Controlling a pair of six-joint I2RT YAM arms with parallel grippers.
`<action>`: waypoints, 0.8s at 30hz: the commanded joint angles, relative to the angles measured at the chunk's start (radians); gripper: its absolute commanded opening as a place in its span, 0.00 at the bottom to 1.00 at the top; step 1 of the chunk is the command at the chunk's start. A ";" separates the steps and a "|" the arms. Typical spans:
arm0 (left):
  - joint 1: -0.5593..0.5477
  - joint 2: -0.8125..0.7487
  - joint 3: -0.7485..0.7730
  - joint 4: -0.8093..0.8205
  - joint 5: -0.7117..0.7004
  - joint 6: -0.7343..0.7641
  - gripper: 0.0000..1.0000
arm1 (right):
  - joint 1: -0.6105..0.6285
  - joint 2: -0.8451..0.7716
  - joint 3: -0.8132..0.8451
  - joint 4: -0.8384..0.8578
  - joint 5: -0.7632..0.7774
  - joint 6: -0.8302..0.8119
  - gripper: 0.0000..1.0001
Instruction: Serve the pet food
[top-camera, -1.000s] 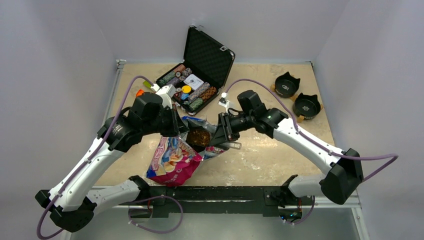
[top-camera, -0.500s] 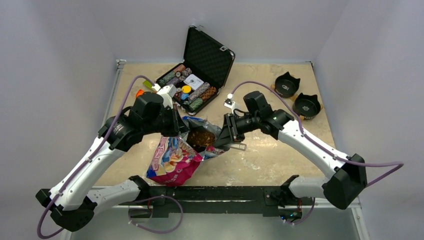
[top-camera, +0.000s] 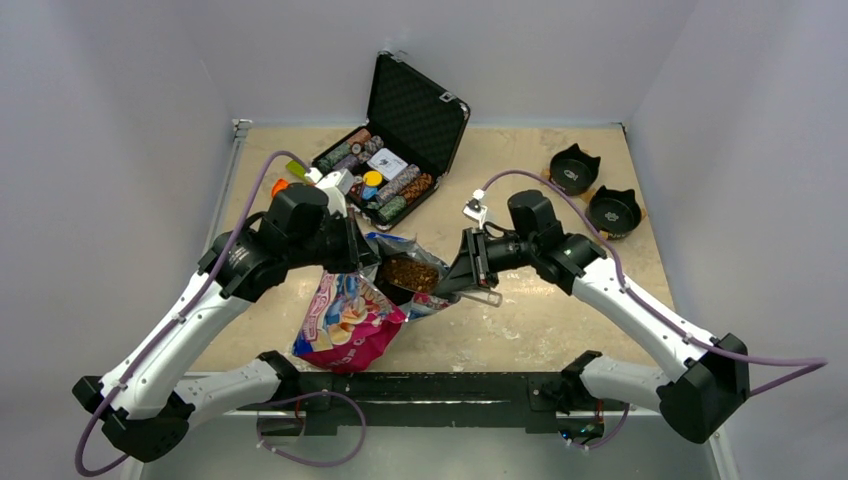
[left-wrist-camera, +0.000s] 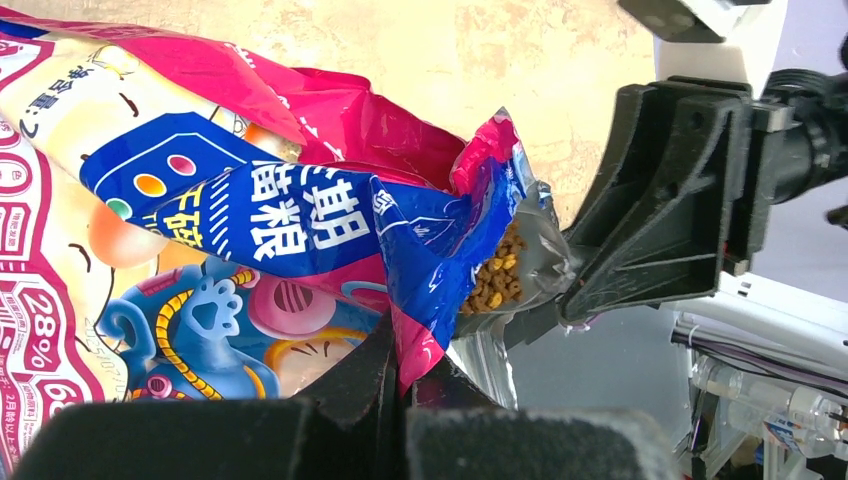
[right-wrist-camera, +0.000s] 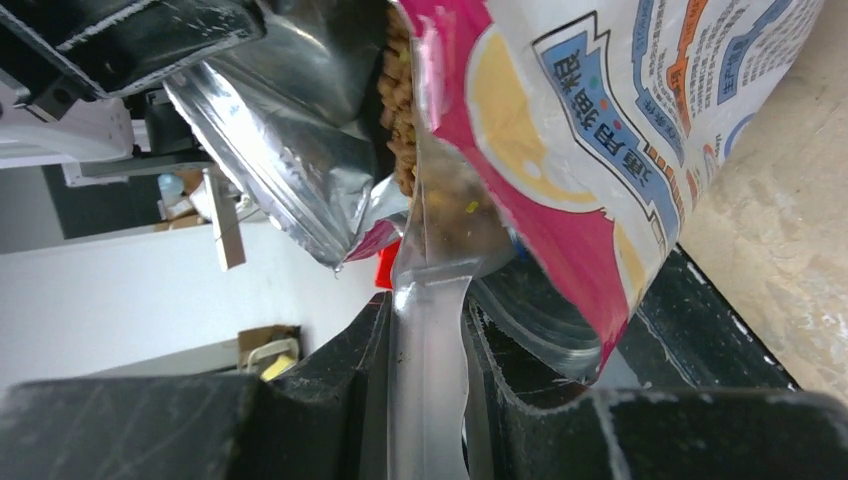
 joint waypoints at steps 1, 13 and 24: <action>-0.004 -0.007 0.028 0.027 0.057 -0.022 0.00 | -0.013 -0.012 -0.122 0.376 -0.127 0.243 0.00; -0.004 -0.033 0.005 0.019 0.058 -0.023 0.00 | -0.018 -0.032 -0.017 0.117 -0.033 0.082 0.00; -0.005 -0.056 -0.006 0.036 0.061 -0.022 0.00 | -0.031 -0.074 -0.181 0.525 -0.190 0.298 0.00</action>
